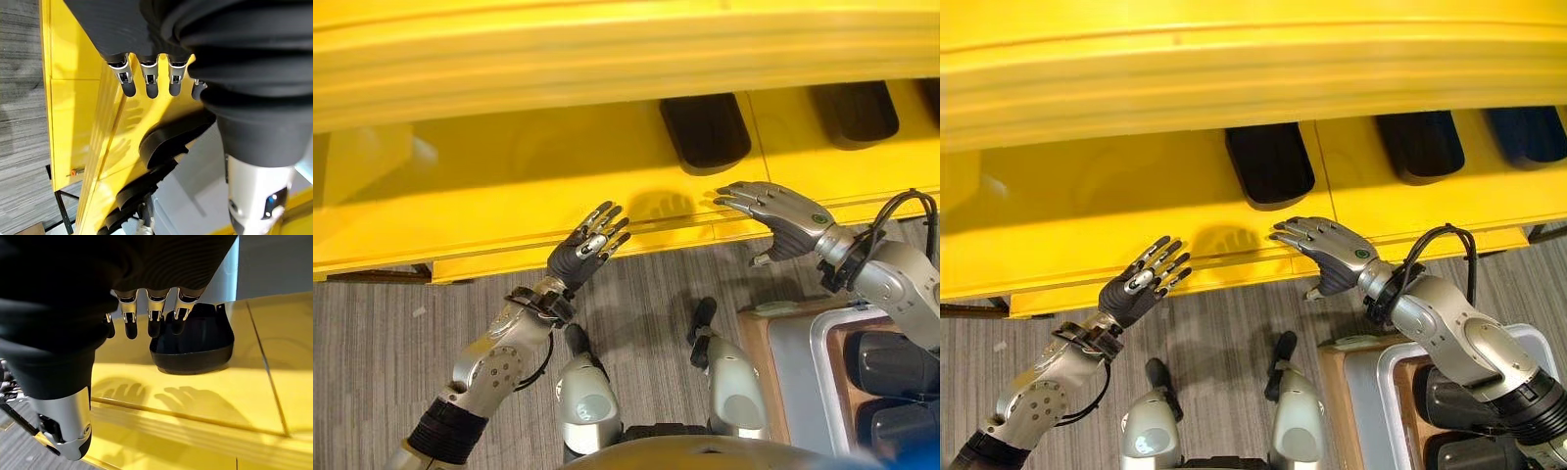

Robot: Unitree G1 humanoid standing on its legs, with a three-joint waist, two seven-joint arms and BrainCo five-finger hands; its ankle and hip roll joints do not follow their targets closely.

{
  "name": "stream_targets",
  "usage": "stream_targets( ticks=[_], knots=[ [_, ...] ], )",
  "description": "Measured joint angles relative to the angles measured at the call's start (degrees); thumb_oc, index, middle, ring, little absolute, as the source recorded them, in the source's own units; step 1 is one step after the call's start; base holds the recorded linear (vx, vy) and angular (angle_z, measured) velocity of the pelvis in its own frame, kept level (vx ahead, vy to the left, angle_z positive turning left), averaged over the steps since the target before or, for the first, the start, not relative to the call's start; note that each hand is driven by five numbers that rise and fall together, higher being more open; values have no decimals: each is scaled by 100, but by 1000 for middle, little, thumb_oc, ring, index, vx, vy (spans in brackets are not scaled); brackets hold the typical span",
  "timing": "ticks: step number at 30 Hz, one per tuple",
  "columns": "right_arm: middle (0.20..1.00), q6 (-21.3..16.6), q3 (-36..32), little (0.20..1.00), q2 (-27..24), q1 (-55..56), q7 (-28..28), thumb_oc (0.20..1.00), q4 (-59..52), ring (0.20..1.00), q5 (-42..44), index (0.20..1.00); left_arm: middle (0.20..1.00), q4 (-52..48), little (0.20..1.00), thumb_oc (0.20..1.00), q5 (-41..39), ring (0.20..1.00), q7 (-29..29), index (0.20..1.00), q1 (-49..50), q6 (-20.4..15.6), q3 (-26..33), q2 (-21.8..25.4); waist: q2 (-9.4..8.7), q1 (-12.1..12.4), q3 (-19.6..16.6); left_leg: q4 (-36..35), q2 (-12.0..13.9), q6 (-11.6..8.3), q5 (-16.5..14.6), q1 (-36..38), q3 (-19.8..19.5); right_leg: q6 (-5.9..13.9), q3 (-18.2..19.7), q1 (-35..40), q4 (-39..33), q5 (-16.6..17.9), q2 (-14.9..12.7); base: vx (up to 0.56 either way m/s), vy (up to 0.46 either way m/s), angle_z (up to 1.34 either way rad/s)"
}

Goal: Move parts from the plastic box to the shelf.

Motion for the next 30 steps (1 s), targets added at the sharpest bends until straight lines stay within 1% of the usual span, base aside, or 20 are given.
stream_targets(
  ticks=[4, 7, 10, 12, 17, 22, 25, 30],
  knots=[
    [1000, 45, 400, 1000, -13, -378, 193, 1000, 62, 1000, 20, 1000, 1000, 3, 1000, 1000, 0, 1000, -21, 1000, -30, 148, 6, 5, 20, 78, 11, 16, 2, -2, 2, -62, -80, 3, -62, 3, 2, -2, -16, 7, -15, 5],
    [1000, 65, 532, 1000, -11, -514, 325, 1000, 206, 1000, 20, 1000, 1000, 3, 1000, 1000, 0, 1000, -24, 1000, -63, 200, 10, 4, 30, 123, 18, 23, 2, -2, 5, -111, -104, 3, -104, -11, 2, -2, -29, 13, -22, 8],
    [1000, 241, 791, 1000, -12, -776, 591, 1000, 313, 1000, 17, 1000, 1000, 3, 1000, 1000, 1, 1000, -28, 1000, -42, 289, 37, 7, 42, 156, 34, 25, -5, -3, 8, -146, -114, 10, -144, -13, 2, -7, -53, 20, -17, 7],
    [1000, 317, 902, 1000, -12, -820, 669, 1000, 374, 1000, 18, 1000, 1000, 3, 1000, 1000, 1, 1000, -37, 1000, -47, 322, 37, 8, 54, 179, 46, 25, -9, -2, 8, -161, -130, 18, -160, -13, 3, -12, -59, 16, -17, 5],
    [1000, 488, 913, 1000, -14, -817, 859, 1000, 407, 1000, 19, 1000, 1000, 3, 1000, 1000, 1, 1000, -66, 1000, -51, 329, 66, 8, 66, 219, 135, 25, -13, -2, 8, -174, -148, 20, -181, -13, 7, -15, -64, 1, -3, 1],
    [1000, 654, 916, 1000, -14, -815, 813, 1000, 507, 1000, 22, 1000, 1000, 3, 1000, 1000, 3, 1000, -140, 1000, -88, 339, 96, 9, 58, 237, 212, 29, -19, -2, 8, -175, -153, 21, -183, -10, 15, -15, -76, 0, 0, 0],
    [1000, 739, 916, 1000, -14, -817, 830, 1000, 550, 1000, 188, 1000, 1000, 3, 1000, 1000, 4, 1000, -141, 1000, -106, 437, 102, 9, 53, 237, 232, 30, -19, -2, 9, -183, -163, 21, -196, -10, 15, -15, -79, 0, 0, 0],
    [1000, 921, 932, 1000, -14, -880, 883, 1000, 706, 1000, 340, 1000, 1000, 3, 1000, 1000, 5, 1000, -139, 1000, -148, 461, 123, 9, 53, 240, 235, 31, -19, -1, 8, -189, -167, 23, -215, -9, 19, -16, -87, 0, 0, 0]
  ],
)
